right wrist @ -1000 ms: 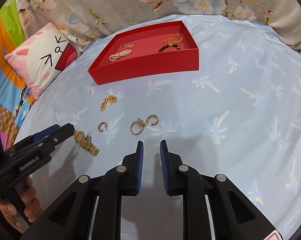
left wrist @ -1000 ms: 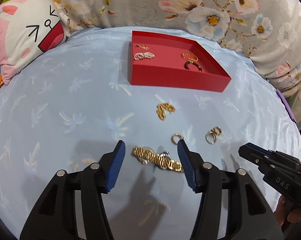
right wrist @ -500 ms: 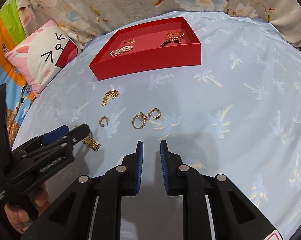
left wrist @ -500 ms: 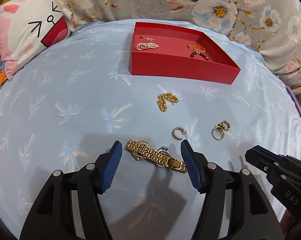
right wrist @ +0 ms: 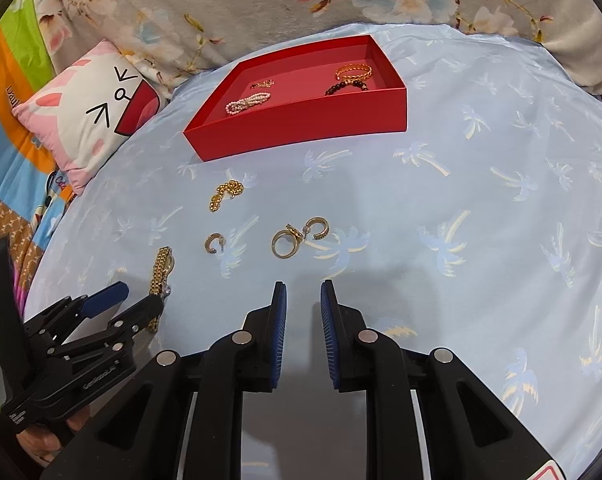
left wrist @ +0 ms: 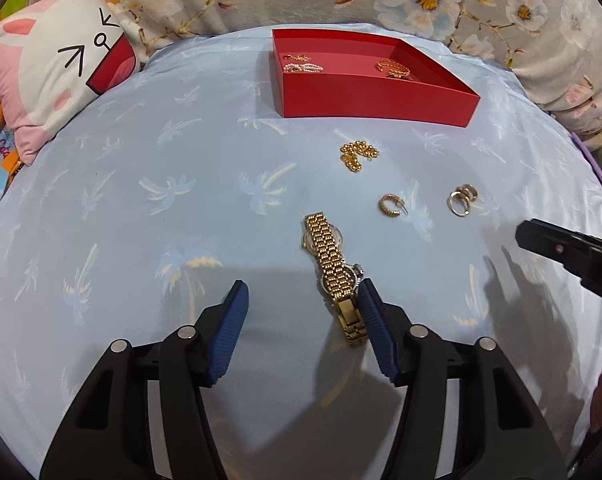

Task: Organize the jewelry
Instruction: 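Move the left tool to the gold link watch and close on its band, then lift the gold watch with the left tool while the right tool reaches toward the gold rings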

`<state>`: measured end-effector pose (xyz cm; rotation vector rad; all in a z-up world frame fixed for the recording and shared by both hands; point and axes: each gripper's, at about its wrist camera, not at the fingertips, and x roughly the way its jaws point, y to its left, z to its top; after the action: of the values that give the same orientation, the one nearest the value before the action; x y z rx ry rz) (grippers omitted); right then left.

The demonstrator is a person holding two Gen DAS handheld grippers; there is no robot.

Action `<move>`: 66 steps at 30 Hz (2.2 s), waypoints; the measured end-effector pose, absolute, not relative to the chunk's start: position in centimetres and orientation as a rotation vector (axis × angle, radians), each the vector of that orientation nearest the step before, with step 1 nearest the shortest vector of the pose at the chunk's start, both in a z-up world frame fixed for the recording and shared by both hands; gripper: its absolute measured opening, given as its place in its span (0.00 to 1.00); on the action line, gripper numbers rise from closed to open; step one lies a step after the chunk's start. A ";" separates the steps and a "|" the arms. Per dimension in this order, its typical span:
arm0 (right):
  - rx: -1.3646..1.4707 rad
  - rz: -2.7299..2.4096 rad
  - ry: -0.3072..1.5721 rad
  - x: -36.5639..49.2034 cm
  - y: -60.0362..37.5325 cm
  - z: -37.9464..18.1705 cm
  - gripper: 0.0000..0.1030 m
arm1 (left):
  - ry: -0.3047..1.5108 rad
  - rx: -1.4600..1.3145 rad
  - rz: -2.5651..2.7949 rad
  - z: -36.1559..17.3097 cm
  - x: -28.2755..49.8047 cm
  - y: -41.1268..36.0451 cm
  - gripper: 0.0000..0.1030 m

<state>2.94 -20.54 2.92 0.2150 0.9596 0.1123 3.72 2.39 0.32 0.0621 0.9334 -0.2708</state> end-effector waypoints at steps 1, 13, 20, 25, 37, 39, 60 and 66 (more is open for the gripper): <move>0.217 0.112 0.960 3.0 -20.5 2.9 0.18 | 0.934 0.048 -0.285 0.4 3.6 2.5 0.47; 0.215 0.127 0.961 3.0 -20.0 3.0 0.18 | 0.979 -0.093 -0.355 0.5 5.2 2.3 0.20; 0.218 0.134 0.961 3.2 -20.1 2.9 0.18 | 0.960 -0.066 -0.310 0.6 7.0 1.0 0.21; 0.220 0.138 0.961 3.3 -20.1 2.9 0.18 | 0.946 -0.044 -0.300 0.5 7.3 0.7 0.21; 0.225 0.136 0.958 3.4 -20.2 2.9 0.18 | 0.952 -0.111 -0.317 0.9 7.7 1.3 0.21; 0.230 0.134 0.958 3.5 -20.3 2.9 0.18 | 0.948 -0.129 -0.303 1.2 7.8 1.9 0.24; 0.236 0.132 0.960 3.7 -20.4 2.6 0.18 | 0.954 -0.080 -0.333 1.0 8.6 0.1 0.10; 0.227 0.132 0.960 3.9 -20.5 2.5 0.18 | 0.929 -0.110 -0.358 2.7 8.0 0.5 0.10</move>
<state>3.95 -20.47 2.50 0.2275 0.9605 0.1323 7.98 0.51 2.67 -0.1101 0.9290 -0.3580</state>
